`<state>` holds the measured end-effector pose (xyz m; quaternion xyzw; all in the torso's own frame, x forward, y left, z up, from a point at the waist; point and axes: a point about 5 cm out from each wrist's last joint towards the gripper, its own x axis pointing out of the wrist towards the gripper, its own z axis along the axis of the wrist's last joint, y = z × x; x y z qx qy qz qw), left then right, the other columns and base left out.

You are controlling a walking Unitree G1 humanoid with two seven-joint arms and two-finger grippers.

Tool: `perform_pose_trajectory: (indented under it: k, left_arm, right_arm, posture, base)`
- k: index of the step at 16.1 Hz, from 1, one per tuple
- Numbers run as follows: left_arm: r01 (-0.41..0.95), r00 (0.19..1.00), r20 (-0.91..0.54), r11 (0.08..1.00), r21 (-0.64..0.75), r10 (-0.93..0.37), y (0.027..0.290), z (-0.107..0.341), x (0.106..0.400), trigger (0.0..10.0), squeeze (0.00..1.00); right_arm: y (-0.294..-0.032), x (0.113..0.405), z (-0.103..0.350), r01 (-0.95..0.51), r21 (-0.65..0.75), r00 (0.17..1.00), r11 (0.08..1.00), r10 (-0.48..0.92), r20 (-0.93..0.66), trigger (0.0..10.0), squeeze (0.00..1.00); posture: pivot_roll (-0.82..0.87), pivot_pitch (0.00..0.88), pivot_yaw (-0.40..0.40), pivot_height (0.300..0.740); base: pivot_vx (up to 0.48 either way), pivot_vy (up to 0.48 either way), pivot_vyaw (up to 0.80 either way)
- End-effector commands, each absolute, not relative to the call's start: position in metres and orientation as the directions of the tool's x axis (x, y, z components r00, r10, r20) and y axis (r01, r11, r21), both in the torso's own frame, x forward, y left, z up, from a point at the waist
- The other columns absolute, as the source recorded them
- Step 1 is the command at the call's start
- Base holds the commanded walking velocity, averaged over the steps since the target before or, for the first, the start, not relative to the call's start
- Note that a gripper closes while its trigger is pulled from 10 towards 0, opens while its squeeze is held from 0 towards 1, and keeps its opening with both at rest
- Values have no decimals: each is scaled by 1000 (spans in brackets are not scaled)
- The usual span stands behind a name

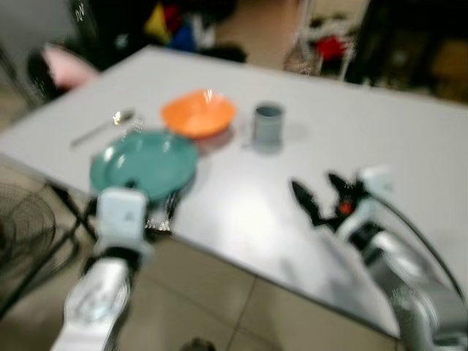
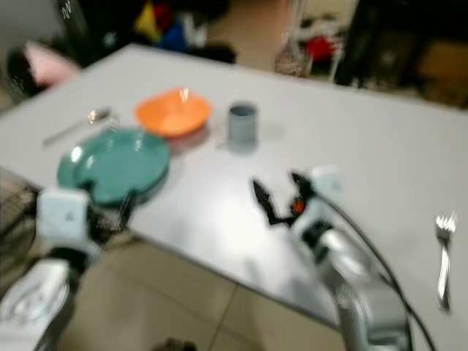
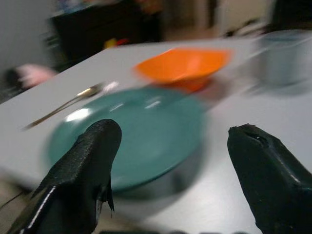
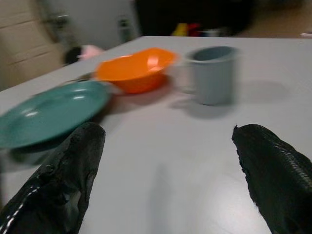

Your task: Setting the table

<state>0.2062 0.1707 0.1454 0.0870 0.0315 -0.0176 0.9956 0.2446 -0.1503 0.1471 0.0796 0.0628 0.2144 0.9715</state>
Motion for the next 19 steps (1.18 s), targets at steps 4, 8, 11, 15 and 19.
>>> perform_pose_trajectory:
  k: [4,8,11,15,19]
  left_arm:
    - [15,999,-33,983,181,-10,175,152,205,10000,1000]
    - [17,1000,-17,975,220,-14,178,153,205,10000,0]
    - [1,1000,-24,981,196,4,178,151,204,10000,0]
    - [-4,1000,-15,983,183,7,175,152,202,10000,0]
    - [-18,1000,-14,985,170,21,175,153,202,10000,0]
  right_arm:
    - [-160,246,149,-379,118,920,918,388,-63,10000,1000]
    - [-165,243,148,-367,172,923,914,382,-56,10000,1000]
    - [-166,242,148,-377,158,919,913,389,-59,10000,1000]
    - [-157,241,152,-430,208,895,879,445,-34,10000,1000]
    - [-153,248,149,-373,254,917,892,397,-45,10000,1000]
  posture:
    - [-87,31,59,740]
    - [-93,28,70,740]
    - [-97,23,69,740]
    - [-88,16,57,740]
    - [-75,21,47,740]
  base:
    - [0,0,800]
    - [0,0,800]
    - [0,0,800]
    - [0,0,800]
    - [0,69,538]
